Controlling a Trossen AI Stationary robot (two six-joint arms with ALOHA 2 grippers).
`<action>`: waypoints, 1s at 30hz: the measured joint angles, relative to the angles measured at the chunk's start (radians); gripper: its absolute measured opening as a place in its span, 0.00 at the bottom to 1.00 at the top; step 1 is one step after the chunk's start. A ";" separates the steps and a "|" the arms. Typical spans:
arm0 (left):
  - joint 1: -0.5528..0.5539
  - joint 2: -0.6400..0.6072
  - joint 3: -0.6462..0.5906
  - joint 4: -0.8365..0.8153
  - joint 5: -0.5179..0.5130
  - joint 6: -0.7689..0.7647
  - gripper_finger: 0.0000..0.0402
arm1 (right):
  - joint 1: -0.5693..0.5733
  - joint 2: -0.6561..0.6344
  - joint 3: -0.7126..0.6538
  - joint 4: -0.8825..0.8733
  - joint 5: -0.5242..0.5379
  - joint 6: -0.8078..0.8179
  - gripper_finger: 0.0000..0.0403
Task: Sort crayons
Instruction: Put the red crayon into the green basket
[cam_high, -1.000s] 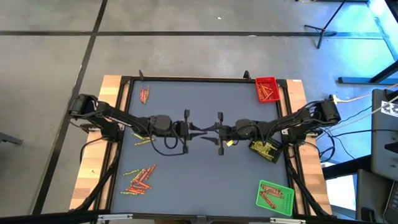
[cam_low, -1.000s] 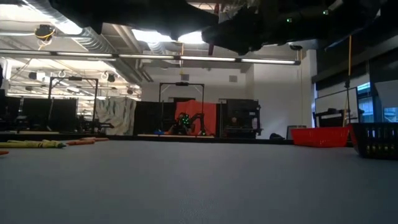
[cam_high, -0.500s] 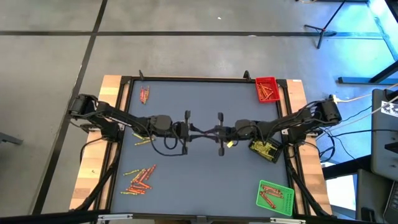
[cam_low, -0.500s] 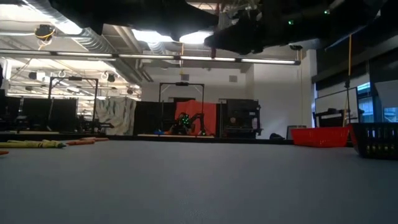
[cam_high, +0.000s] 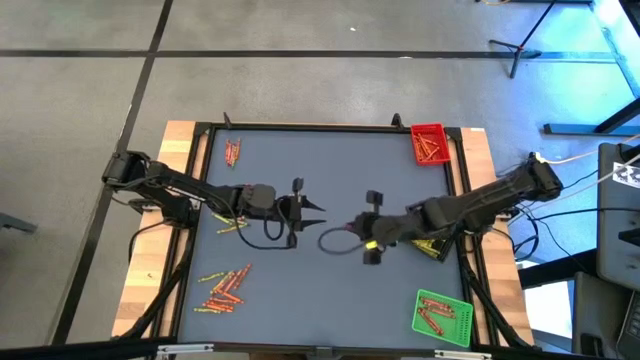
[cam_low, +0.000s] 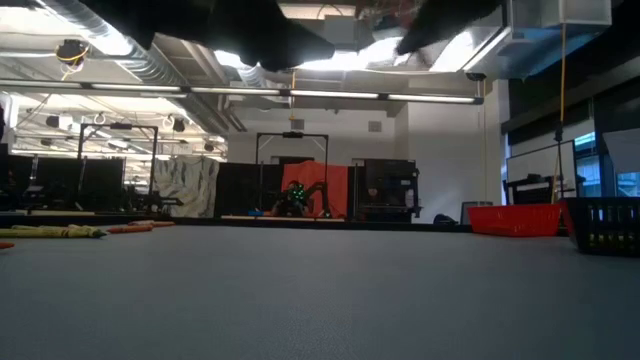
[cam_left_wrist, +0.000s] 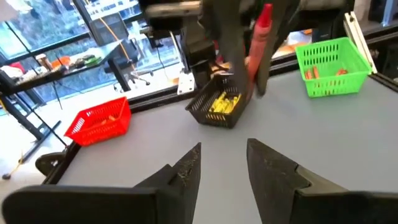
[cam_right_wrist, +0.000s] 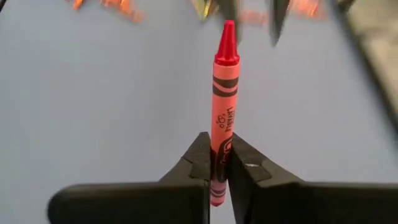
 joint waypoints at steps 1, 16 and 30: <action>-0.001 0.000 0.000 -0.003 0.000 0.000 0.28 | 0.019 0.000 0.025 -0.075 -0.005 0.054 0.04; -0.001 0.000 0.000 -0.015 0.000 0.001 0.28 | 0.367 0.000 -0.015 -0.325 -0.200 0.734 0.05; 0.017 0.001 0.000 0.027 -0.024 0.063 0.28 | 0.724 0.001 -0.165 -0.237 -0.301 1.667 0.08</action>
